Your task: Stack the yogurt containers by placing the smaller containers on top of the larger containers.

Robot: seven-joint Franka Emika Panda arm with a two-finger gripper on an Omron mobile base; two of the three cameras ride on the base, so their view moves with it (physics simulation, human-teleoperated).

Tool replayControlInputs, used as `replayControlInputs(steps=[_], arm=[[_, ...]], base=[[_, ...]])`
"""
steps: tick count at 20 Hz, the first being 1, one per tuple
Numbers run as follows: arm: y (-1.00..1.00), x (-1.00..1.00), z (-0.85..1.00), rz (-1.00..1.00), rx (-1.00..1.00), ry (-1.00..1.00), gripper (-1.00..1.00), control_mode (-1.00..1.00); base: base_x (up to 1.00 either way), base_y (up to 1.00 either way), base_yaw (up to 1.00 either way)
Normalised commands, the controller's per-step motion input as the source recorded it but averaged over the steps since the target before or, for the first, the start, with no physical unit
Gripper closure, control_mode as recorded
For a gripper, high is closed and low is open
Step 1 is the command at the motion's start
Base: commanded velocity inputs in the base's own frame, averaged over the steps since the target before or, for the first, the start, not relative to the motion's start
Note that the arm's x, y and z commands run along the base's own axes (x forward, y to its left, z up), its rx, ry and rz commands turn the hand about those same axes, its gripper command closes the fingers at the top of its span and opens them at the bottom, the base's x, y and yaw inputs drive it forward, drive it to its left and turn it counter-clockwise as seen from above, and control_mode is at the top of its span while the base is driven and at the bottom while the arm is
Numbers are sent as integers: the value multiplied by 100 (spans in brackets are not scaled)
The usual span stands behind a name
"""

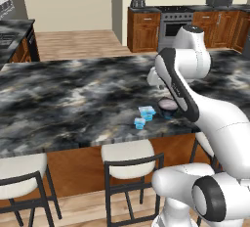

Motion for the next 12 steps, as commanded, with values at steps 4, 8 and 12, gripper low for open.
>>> replayControlInputs(steps=[4, 8, 12], arm=[[0, -1, 0, 0, -1, 0, -100, -100], [13, 0, -1, 0, -3, 1, -100, -100], [23, 0, 0, -1, -5, 6, -100, -100]], base=[[0, 0, 0], [0, 0, 0], [0, 0, 0]])
